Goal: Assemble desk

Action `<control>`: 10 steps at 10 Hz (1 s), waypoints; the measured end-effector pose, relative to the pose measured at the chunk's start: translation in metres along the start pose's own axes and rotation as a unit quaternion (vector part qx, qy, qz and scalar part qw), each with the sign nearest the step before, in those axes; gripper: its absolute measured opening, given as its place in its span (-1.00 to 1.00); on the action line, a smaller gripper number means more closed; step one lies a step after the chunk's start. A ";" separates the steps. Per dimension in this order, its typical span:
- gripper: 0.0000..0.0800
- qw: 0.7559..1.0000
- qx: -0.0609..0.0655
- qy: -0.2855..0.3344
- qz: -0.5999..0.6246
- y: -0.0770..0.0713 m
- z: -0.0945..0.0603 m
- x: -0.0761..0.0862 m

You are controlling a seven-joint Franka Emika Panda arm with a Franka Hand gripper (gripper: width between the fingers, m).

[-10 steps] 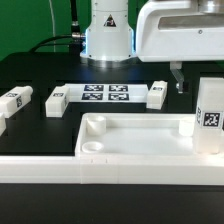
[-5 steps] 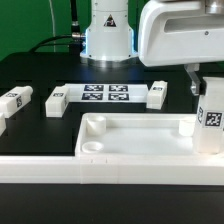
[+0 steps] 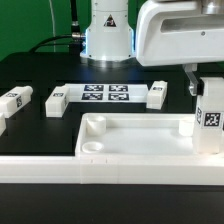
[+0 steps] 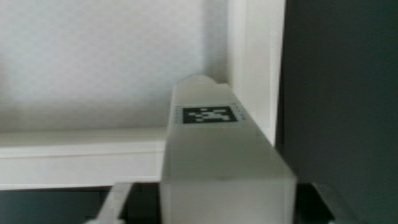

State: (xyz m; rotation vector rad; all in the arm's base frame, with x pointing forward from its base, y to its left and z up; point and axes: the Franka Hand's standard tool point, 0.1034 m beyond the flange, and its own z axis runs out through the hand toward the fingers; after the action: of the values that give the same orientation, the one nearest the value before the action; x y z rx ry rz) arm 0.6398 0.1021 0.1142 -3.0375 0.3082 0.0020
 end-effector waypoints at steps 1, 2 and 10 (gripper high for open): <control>-0.27 0.999 0.003 0.000 0.054 0.001 0.000 0.000; -0.27 0.995 0.003 0.000 0.099 0.001 0.000 0.000; -0.26 0.932 0.010 -0.002 0.364 0.000 0.000 -0.001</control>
Offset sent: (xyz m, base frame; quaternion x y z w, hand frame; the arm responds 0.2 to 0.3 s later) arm -0.0113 0.0069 -0.0076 0.0294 -0.0086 0.2314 0.9724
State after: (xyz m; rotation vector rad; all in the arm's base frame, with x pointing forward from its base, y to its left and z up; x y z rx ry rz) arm 0.6394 0.1025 0.1138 -2.7039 1.3849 0.0531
